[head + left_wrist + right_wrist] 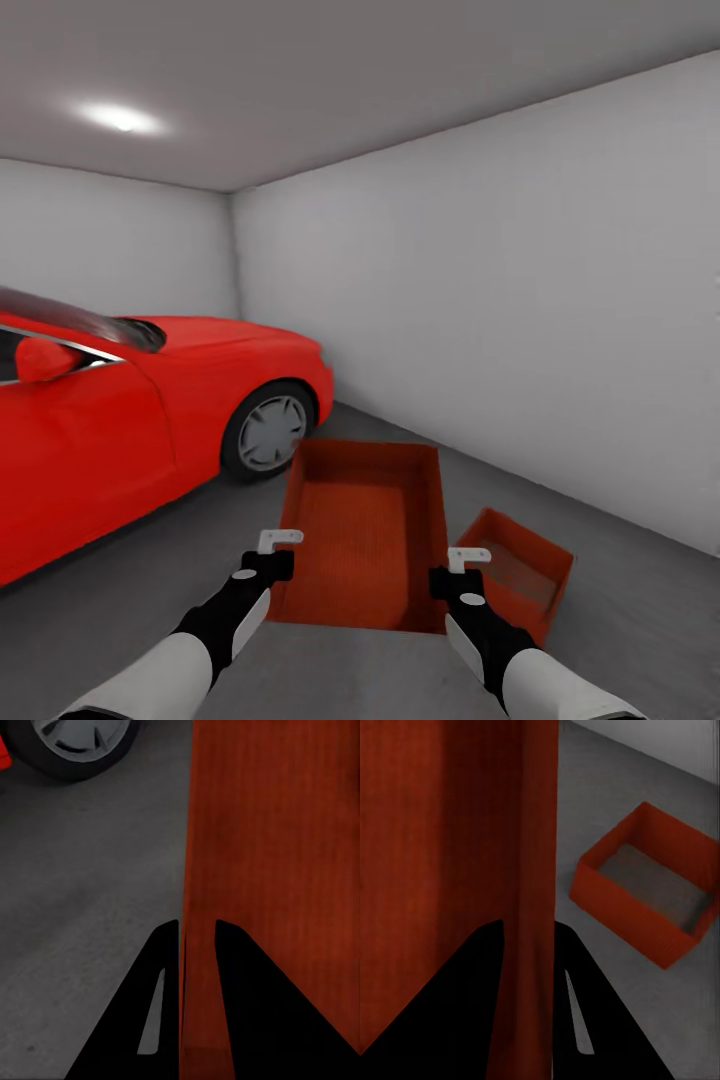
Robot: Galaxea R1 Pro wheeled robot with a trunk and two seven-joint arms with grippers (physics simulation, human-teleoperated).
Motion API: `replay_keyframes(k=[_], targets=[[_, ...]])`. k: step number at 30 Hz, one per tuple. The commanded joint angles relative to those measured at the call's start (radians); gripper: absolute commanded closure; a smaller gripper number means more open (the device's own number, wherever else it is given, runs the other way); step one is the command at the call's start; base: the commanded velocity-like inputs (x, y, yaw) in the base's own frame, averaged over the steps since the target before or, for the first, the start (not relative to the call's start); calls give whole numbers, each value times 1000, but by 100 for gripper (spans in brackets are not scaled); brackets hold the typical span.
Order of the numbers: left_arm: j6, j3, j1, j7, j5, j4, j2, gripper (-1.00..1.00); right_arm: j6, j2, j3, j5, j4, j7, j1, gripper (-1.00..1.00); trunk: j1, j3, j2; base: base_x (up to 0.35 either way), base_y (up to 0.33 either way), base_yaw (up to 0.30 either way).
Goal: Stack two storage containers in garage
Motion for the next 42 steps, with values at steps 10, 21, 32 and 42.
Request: replay_keyframes(k=[10, 21, 32, 42], targets=[[-30, 0, 0, 25, -9, -6, 23, 100, -5, -1, -6, -20, 4, -6, -1, 100, 1, -1, -1, 323, 163, -284], [-31, 1, 0, 25, -9, -7, 23, 100, -5, -1, -6, -20, 4, -6, -1, 100, 1, -1, -1, 323, 163, -285], [-31, 1, 0, 25, -9, -7, 23, 100, -5, 0, -6, -20, 4, -6, -1, 100, 1, -1, -1, 323, 163, -285], [-31, 0, 0, 25, -9, -7, 23, 100, -5, -1, -6, -20, 4, -6, -1, 100, 1, -1, -1, 323, 162, -285]])
